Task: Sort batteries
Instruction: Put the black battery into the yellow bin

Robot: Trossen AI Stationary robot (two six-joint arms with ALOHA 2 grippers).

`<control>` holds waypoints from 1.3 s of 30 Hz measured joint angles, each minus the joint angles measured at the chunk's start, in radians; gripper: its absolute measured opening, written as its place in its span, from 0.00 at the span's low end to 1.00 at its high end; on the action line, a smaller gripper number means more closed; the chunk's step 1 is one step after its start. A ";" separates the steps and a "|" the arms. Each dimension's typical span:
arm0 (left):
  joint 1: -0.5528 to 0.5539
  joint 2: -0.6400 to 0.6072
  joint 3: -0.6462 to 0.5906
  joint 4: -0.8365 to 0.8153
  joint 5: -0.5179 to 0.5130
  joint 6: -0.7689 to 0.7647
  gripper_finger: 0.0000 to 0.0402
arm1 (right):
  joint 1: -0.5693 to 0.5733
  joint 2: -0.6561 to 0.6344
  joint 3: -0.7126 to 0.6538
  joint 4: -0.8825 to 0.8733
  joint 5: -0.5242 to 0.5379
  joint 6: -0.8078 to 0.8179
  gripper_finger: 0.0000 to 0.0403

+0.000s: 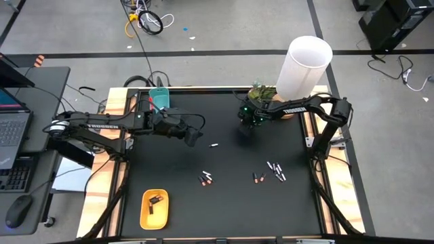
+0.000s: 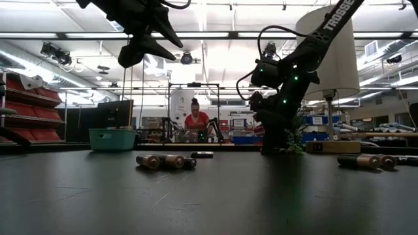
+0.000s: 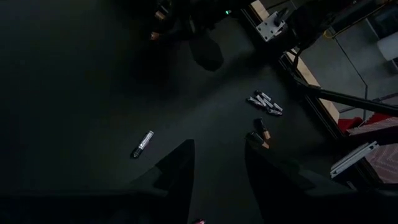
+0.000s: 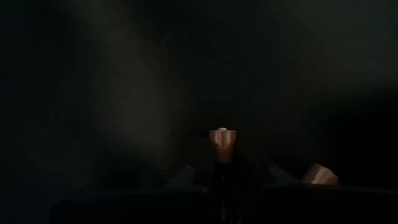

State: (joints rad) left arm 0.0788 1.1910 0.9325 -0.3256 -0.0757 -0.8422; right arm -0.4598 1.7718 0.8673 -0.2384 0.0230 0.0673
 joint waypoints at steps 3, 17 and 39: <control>0.000 0.000 0.000 0.000 0.000 0.000 0.39 | -0.007 -0.022 -0.006 0.000 -0.042 0.004 0.06; 0.000 0.000 0.000 0.000 0.002 -0.059 0.39 | -0.054 -0.211 -0.010 0.010 -0.180 0.037 0.01; 0.000 0.000 -0.005 0.021 -0.016 -0.053 0.39 | -0.127 -0.168 0.016 -0.171 -0.144 0.112 0.39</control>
State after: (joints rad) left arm 0.0788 1.1912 0.9276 -0.3050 -0.0921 -0.8948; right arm -0.5868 1.6035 0.8830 -0.4094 -0.1213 0.1794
